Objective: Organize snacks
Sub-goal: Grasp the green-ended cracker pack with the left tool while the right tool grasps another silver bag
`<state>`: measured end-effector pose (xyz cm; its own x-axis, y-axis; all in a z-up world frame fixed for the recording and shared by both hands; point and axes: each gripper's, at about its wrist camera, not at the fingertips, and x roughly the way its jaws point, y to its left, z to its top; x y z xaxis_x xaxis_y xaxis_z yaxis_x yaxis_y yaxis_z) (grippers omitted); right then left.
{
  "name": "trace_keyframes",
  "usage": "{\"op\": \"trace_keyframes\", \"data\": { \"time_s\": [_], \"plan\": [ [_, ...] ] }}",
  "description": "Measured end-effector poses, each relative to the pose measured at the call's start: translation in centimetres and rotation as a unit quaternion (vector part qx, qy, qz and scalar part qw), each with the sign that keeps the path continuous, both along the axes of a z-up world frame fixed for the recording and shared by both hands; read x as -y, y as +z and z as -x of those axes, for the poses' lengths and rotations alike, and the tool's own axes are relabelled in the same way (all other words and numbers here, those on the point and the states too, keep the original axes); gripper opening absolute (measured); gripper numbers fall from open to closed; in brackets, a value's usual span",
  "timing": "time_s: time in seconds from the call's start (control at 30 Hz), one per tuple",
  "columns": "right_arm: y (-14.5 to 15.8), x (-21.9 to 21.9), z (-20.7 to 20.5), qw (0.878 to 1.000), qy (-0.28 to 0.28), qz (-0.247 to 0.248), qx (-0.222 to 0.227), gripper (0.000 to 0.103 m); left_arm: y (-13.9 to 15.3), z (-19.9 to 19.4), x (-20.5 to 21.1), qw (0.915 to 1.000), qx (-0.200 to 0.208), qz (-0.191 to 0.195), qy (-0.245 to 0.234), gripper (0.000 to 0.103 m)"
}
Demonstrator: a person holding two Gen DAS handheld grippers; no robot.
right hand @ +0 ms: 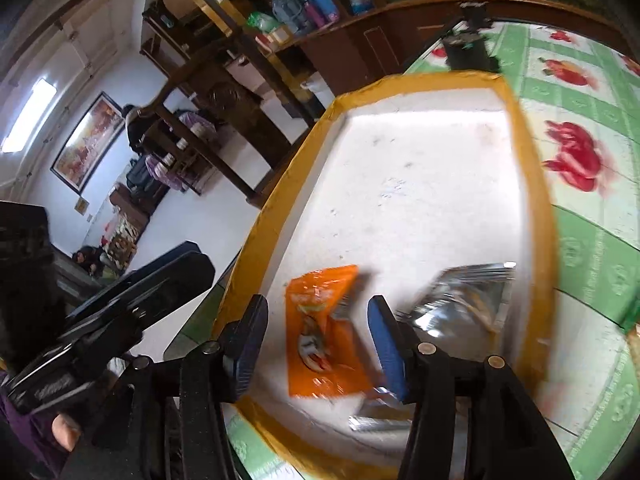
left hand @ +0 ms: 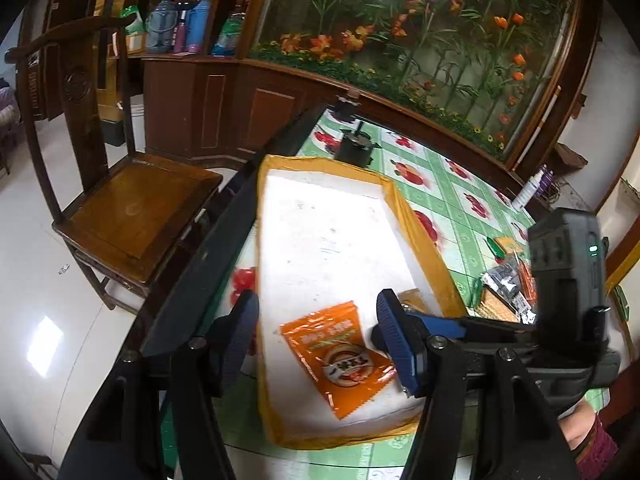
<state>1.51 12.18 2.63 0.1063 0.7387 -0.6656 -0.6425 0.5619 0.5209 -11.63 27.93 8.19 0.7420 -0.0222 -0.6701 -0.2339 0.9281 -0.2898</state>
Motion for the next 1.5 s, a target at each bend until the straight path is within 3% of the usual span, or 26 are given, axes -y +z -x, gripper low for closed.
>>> {"op": "trace_keyframes", "data": {
  "time_s": [0.17,0.4,0.47,0.6,0.7,0.93,1.23,1.37,1.5],
  "plan": [
    [1.6,5.2,-0.5,0.999,-0.028,-0.022,0.022,0.059,0.1,-0.9,1.9,0.9997,-0.003,-0.005,-0.025,0.061],
    [2.0,16.7,-2.2,0.989,-0.138,-0.022,0.048,0.063,0.3,-2.0,6.7,0.9963,-0.009,-0.024,-0.082,0.061],
    [1.8,20.2,-2.6,0.983,-0.179,-0.02,0.047,0.063,0.3,-2.4,8.2,0.9945,-0.013,-0.027,-0.1,0.061],
    [1.2,26.7,-3.6,0.957,-0.28,0.033,0.065,0.063,0.2,-3.6,11.8,0.9893,-0.021,-0.027,-0.142,0.062],
    [0.2,29.8,-4.9,0.952,-0.302,0.023,0.039,0.063,-0.1,-4.8,14.8,0.9841,-0.03,-0.023,-0.174,0.064],
    [-0.5,31.2,-4.8,0.953,-0.303,-0.017,0.023,0.065,-1.9,-10.3,21.3,0.9759,-0.083,0.0,-0.202,0.066],
    [-0.8,32.5,-4.8,0.95,-0.309,-0.024,0.025,0.066,-5.7,-17.1,24.1,0.9764,-0.159,-0.042,-0.14,0.072],
    [-0.7,32.6,-4.7,0.951,-0.308,-0.031,0.021,0.066,-5.6,-17.2,25.3,0.9756,-0.142,-0.083,-0.146,0.077],
    [-0.8,32.9,-4.7,0.949,-0.312,-0.031,0.014,0.07,-5.5,-15.6,26.7,0.9663,-0.117,-0.122,-0.194,0.077]
  ]
}}
